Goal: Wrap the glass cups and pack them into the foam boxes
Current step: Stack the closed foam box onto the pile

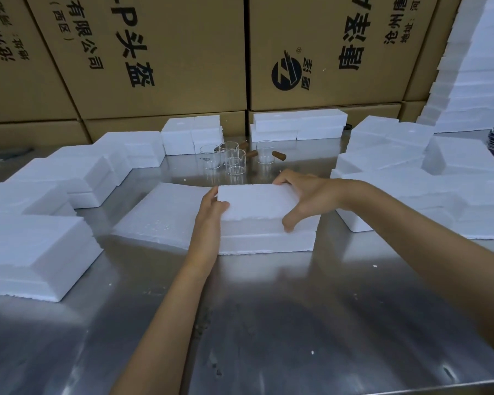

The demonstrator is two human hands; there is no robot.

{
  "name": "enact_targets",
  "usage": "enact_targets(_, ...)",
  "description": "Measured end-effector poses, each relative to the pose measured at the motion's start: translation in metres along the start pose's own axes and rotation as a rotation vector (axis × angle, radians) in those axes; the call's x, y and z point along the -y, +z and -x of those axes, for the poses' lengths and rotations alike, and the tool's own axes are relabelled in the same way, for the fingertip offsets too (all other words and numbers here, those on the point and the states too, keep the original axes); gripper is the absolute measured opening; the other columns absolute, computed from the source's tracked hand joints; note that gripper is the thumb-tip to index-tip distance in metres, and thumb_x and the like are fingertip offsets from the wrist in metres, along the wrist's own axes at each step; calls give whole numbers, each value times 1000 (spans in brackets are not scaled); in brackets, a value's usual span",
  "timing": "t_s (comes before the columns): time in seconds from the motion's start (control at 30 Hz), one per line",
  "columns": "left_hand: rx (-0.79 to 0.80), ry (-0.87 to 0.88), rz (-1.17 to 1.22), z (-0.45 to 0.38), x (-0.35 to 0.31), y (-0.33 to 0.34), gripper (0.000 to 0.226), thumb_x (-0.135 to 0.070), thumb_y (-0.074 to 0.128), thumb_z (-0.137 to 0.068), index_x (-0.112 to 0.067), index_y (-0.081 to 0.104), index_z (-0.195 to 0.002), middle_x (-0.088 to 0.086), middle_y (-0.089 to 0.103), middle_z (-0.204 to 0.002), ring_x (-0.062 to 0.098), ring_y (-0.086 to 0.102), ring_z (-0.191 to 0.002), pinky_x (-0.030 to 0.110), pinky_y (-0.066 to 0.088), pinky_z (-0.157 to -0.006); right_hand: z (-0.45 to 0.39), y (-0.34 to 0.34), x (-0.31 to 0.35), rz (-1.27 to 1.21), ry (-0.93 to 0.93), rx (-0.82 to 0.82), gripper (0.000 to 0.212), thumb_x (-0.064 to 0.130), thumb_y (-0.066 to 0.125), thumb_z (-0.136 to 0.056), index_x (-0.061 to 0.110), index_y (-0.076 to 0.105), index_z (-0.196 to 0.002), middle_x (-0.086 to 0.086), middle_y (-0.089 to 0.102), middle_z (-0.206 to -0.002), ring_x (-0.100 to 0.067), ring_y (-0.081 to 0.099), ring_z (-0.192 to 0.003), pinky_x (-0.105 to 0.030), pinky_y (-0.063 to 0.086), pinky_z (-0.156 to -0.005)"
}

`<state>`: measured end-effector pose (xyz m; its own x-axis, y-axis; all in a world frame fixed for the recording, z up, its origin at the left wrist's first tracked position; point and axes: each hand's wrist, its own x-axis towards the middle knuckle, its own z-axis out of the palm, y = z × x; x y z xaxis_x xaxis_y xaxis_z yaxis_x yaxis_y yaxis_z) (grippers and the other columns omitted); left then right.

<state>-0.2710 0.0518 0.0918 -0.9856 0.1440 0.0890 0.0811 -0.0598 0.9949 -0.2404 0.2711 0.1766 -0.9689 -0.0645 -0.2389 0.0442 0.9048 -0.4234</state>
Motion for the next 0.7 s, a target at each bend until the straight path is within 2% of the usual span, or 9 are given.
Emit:
enact_targets(0.07, -1, -9, -26, -1, 0, -2, 34, -26, 48, -101, -41, 50, -131, -20, 57, -126, 11, 53, -125, 36, 40, -110, 1, -2, 1, -20, 22, 36, 88, 47, 84, -60, 41, 33, -132, 17, 44, -125, -13, 46, -118, -37, 45, -101)
enact_targets(0.13, 6, -8, -34, -2, 0, -3, 35, -27, 47, -101, -44, 49, -131, -20, 54, -129, 10, 50, -127, 34, 39, -111, 1, -3, 3, 8, 31, 50, 90, 48, 84, -62, 40, 31, -134, 16, 44, -126, -13, 48, -117, -37, 46, -101)
enact_targets(0.23, 14, -4, -50, -2, 1, -3, 41, -28, 45, -102, -42, 47, -140, -17, 47, -140, 8, 46, -129, 32, 35, -111, 3, -2, 5, 41, 34, 49, 90, 48, 82, -65, 39, 29, -137, 15, 41, -130, -16, 46, -120, -39, 45, -102)
enact_targets(0.33, 24, 30, -66, 0, 1, -1, 46, -25, 41, -104, -40, 43, -148, -22, 42, -145, 3, 40, -131, 26, 29, -111, 7, 0, 3, 3, 42, 57, 91, 46, 81, -68, 41, 26, -140, 15, 37, -134, -16, 43, -124, -39, 42, -105)
enact_targets(0.47, 54, 111, -138, 8, -2, 0, 39, -22, 35, -105, -42, 58, -129, -36, 53, -126, -3, 47, -125, 21, 37, -102, 13, 8, 3, -133, 32, 34, 89, 37, 78, -74, 39, 24, -144, 13, 32, -139, -15, 36, -127, -34, 39, -102)
enact_targets(0.53, 66, 111, -176, 12, -4, 0, 34, -26, 37, -105, -41, 59, -126, -31, 53, -124, -2, 48, -122, 19, 39, -95, 17, 16, 3, -206, 8, 1, 88, 31, 77, -76, 36, 24, -146, 13, 28, -143, -13, 31, -128, -30, 35, -97)
enact_targets(0.6, 84, 118, -222, 18, -8, -1, 29, -30, 45, -104, -41, 59, -127, -27, 53, -126, -3, 48, -119, 14, 39, -90, 22, 19, 2, -215, -9, -12, 92, 31, 77, -77, 34, 21, -150, 15, 22, -151, -11, 27, -135, -29, 32, -104)
enact_targets(0.63, 99, 112, -229, 21, -10, -2, 27, -30, 50, -102, -41, 60, -126, -25, 54, -128, -2, 49, -119, 15, 40, -91, 27, 18, 1, -200, -9, -3, 95, 35, 77, -77, 33, 19, -152, 16, 19, -154, -10, 25, -137, -29, 31, -108)
enact_targets(0.7, 152, 47, -186, 26, -17, -4, 26, -28, 58, -99, -39, 63, -122, -15, 58, -132, 8, 56, -118, 26, 47, -97, 37, 16, -1, -137, 11, 25, 100, 47, 78, -75, 34, 16, -153, 18, 16, -157, -10, 23, -140, -30, 28, -112)
